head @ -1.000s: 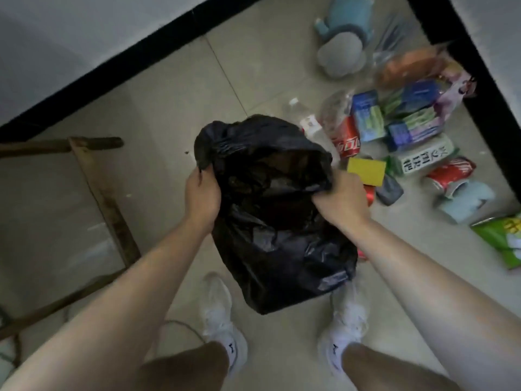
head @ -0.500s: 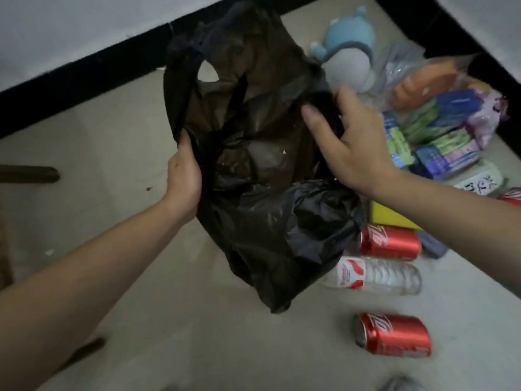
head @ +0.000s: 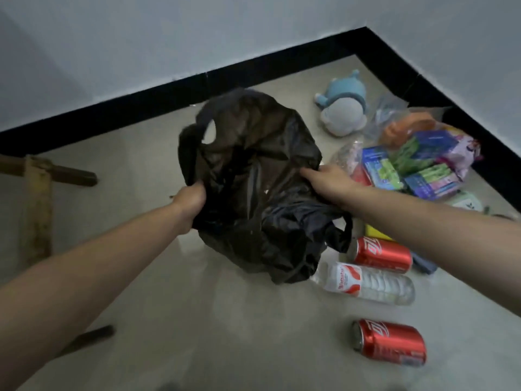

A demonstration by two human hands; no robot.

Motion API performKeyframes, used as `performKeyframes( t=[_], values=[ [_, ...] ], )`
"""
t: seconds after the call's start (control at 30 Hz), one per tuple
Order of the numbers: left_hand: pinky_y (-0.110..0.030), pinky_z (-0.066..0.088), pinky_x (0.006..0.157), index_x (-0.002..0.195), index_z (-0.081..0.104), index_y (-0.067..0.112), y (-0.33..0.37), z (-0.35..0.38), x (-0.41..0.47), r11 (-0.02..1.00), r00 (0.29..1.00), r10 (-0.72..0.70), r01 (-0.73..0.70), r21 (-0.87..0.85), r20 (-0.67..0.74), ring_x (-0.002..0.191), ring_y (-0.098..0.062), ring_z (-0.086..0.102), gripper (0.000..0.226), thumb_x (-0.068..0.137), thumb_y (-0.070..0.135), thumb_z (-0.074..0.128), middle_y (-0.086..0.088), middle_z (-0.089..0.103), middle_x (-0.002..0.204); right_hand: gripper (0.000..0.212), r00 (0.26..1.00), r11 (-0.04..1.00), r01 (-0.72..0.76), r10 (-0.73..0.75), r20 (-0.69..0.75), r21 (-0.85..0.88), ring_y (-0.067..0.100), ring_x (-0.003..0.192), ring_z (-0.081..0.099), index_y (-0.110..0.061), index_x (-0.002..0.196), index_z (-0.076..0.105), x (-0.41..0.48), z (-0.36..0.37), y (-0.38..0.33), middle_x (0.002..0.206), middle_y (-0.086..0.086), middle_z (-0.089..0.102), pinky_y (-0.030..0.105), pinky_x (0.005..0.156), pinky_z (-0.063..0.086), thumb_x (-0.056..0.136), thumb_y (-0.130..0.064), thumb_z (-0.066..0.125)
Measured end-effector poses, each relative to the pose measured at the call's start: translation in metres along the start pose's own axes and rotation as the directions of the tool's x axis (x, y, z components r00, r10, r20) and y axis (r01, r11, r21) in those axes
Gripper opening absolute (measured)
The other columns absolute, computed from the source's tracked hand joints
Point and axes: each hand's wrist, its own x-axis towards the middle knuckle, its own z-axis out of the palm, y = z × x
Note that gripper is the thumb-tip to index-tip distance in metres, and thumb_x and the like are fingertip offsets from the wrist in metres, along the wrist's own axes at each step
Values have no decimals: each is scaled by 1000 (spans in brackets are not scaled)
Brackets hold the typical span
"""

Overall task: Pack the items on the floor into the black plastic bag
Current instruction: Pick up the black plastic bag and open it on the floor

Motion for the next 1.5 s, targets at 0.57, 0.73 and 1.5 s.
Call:
performKeyframes(
  t=[0.57,0.73,1.5],
  values=[
    [-44,48,86,119,58,17,-30,-32,-6,-72,468,738,-662,746,486,110,-33,56,38,89,40,49,-9,57,120,80,467,136,827,-706,532,-546,30,118,60,-21,133,59,-24,58,-14,129,9,61,44,99,48,93,-71,11],
    [-50,23,109,154,-1,41,-46,-33,14,-137,836,287,-448,883,468,141,-36,25,106,71,87,45,-10,20,159,89,833,3,512,-248,495,-859,37,148,13,-35,156,7,11,47,33,161,16,13,62,116,10,82,-79,26],
    [-64,-2,115,155,12,35,-19,-4,84,-333,764,297,-479,812,572,150,-35,-6,69,95,66,26,-4,5,165,95,723,84,685,-193,663,-723,36,137,33,-29,157,3,12,83,87,161,17,7,47,112,33,85,-63,56]
  ],
)
